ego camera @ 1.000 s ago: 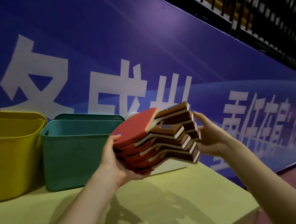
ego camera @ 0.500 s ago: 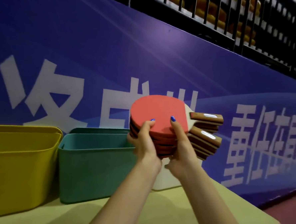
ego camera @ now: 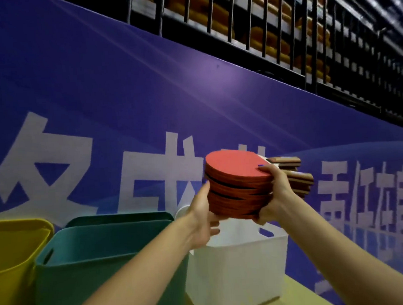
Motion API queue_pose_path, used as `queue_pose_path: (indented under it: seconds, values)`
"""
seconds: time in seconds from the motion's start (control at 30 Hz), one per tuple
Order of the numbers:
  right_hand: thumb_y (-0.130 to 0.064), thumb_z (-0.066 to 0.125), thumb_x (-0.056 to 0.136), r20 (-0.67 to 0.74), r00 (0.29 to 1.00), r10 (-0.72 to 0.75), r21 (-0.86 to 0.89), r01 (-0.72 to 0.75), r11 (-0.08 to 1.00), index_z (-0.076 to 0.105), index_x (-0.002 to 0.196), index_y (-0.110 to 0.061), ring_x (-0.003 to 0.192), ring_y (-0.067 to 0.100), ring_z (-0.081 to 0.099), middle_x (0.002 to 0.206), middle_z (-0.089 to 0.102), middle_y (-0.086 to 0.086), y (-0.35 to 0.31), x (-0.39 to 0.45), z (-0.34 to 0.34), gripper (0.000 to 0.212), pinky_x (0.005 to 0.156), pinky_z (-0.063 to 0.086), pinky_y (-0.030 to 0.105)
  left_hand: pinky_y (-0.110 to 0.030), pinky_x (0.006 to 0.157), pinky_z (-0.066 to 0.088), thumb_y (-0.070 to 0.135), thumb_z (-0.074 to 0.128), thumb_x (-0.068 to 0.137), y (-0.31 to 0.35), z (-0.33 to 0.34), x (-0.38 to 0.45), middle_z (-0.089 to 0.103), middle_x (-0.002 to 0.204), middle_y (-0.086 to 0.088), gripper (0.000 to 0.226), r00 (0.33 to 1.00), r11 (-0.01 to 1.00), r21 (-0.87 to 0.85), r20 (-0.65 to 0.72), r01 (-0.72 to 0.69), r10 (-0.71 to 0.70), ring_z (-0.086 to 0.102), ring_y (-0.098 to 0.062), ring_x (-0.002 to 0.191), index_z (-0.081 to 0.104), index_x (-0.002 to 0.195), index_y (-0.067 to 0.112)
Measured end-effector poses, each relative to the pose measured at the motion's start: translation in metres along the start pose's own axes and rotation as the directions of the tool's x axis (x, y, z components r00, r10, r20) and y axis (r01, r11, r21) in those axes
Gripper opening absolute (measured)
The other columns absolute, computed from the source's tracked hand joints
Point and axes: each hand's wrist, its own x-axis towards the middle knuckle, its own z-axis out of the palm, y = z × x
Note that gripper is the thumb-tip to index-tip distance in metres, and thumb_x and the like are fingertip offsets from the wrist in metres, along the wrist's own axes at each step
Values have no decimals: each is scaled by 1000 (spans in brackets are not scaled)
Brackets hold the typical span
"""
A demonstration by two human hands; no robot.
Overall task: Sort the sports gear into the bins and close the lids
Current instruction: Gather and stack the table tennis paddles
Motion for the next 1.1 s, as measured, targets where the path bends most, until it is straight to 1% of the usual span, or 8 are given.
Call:
queue_pose_path:
  seconds: [0.13, 0.23, 0.3, 0.57, 0.67, 0.8, 0.97, 1.1]
  values:
    - [-42, 72, 50, -102, 995, -9, -91, 0, 996, 55, 92, -9, 97, 34, 54, 93, 61, 13, -1, 48, 4, 56, 98, 38, 45, -44, 109, 34, 60, 46, 89, -4, -47, 30, 43, 142, -14, 72, 998, 792, 609, -55, 45, -15, 39, -30, 129, 31, 144, 16]
    - [-41, 71, 49, -115, 993, -15, -190, -7, 982, 64, 94, -12, 90, 35, 60, 95, 67, 13, 11, 81, 5, 54, 85, 45, 41, -45, 110, 28, 58, 56, 84, -11, -76, 50, 28, 149, -11, 85, 999, -122, 992, -9, 15, 52, 25, -30, 135, 20, 148, 16]
    - [-38, 70, 56, -93, 995, -34, -219, 13, 976, 66, 94, -10, 82, 35, 62, 91, 69, 13, 22, 100, 5, 47, 75, 49, 38, -44, 112, 24, 60, 52, 85, -19, -84, 59, 25, 152, -8, 83, 993, -387, 919, 105, -79, 49, 24, -29, 136, 19, 149, 18]
    - [-22, 68, 65, -54, 998, -21, -298, 4, 954, 67, 98, 1, 72, 32, 59, 88, 67, 15, 70, 179, 15, 40, 65, 49, 33, -40, 98, 34, 62, 46, 87, -54, -84, 89, 54, 132, -6, 61, 980, -388, 903, 137, -183, -144, 46, -26, 121, 49, 134, 23]
    - [-15, 63, 77, -34, 999, 14, -377, -26, 926, 58, 78, -1, 64, 31, 53, 75, 59, 14, 87, 194, 22, 15, 60, 46, 35, -35, 73, 44, 63, 60, 78, -66, -97, 96, 63, 98, -5, 56, 987, -182, 971, 145, -154, -63, 53, -20, 84, 65, 104, 14]
    - [-15, 60, 83, -30, 990, 135, -444, -134, 886, 54, 75, 0, 65, 31, 54, 73, 58, 15, 111, 205, 25, 17, 58, 43, 40, -31, 68, 46, 61, 68, 71, -75, -105, 99, 59, 80, -1, 51, 988, -18, 989, 150, -150, 31, 52, -16, 74, 68, 94, 14]
    - [-19, 66, 86, -40, 987, 157, -651, -145, 745, 44, 118, -1, 67, 29, 49, 85, 53, 15, 108, 208, 17, 43, 69, 43, 40, -27, 64, 43, 58, 70, 71, -77, -105, 100, 56, 75, -1, 51, 987, 32, 989, 145, -147, 68, 50, -14, 73, 70, 93, 11]
    - [-29, 69, 83, -45, 989, 139, -799, -119, 589, 27, 143, -5, 90, 30, 53, 124, 44, 20, 109, 217, 11, 77, 83, 41, 38, -27, 62, 39, 59, 69, 72, -79, -104, 101, 53, 75, -1, 54, 985, 28, 988, 148, -151, 84, 46, -15, 70, 68, 92, 8]
